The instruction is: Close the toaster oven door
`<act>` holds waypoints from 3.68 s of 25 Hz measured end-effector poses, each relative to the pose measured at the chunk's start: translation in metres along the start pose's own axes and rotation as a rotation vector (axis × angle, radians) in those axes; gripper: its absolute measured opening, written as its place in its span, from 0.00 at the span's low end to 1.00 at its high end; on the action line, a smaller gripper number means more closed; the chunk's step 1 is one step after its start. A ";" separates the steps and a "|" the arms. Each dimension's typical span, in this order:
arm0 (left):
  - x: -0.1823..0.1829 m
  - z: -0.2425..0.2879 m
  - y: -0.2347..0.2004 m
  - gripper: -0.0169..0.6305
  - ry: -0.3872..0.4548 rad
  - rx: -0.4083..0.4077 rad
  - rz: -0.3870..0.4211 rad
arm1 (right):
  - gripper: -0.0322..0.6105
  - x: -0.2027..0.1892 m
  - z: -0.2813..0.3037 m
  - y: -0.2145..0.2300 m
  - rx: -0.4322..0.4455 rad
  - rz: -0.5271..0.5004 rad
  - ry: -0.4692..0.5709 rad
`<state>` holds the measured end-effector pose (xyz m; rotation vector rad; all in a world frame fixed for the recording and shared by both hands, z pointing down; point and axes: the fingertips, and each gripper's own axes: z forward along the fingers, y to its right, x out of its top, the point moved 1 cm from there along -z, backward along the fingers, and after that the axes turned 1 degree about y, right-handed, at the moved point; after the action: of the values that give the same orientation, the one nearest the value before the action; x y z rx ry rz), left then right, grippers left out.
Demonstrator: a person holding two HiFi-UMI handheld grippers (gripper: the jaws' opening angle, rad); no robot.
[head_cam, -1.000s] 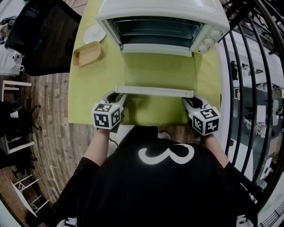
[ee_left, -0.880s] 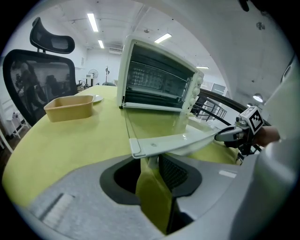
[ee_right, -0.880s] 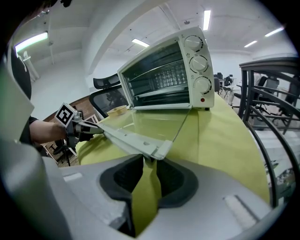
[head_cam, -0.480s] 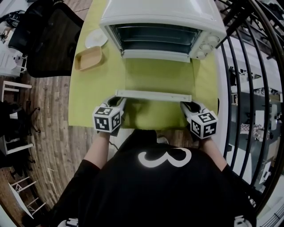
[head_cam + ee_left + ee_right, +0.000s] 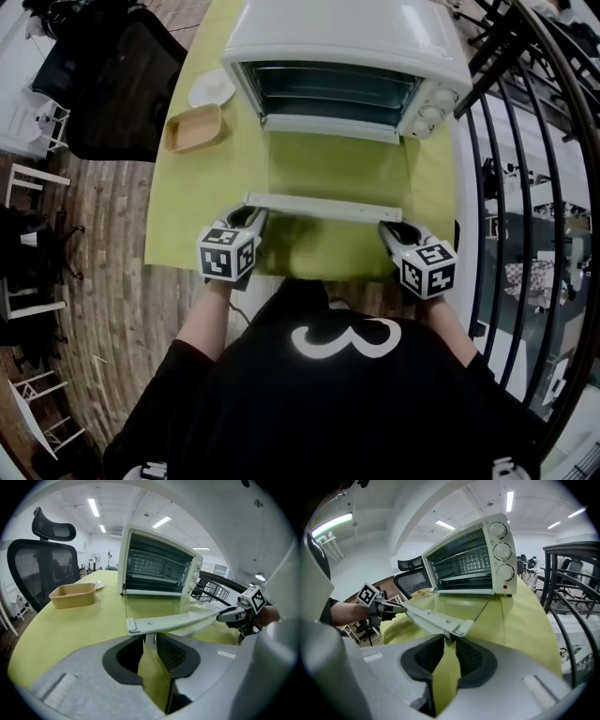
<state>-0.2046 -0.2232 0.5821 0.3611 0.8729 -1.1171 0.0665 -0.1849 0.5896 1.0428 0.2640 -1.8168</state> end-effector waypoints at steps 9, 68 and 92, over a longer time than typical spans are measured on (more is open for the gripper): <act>0.014 -0.011 0.004 0.18 0.015 0.022 0.008 | 0.18 0.012 -0.010 -0.003 0.029 -0.021 0.005; 0.174 -0.060 0.007 0.18 0.275 -0.010 0.007 | 0.18 0.169 -0.070 -0.002 -0.010 -0.051 0.318; 0.250 -0.043 -0.011 0.18 0.302 -0.057 -0.008 | 0.18 0.245 -0.063 0.020 -0.099 -0.033 0.369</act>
<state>-0.1921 -0.3573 0.3665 0.4873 1.1704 -1.0577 0.0814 -0.3151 0.3727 1.3056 0.5905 -1.6130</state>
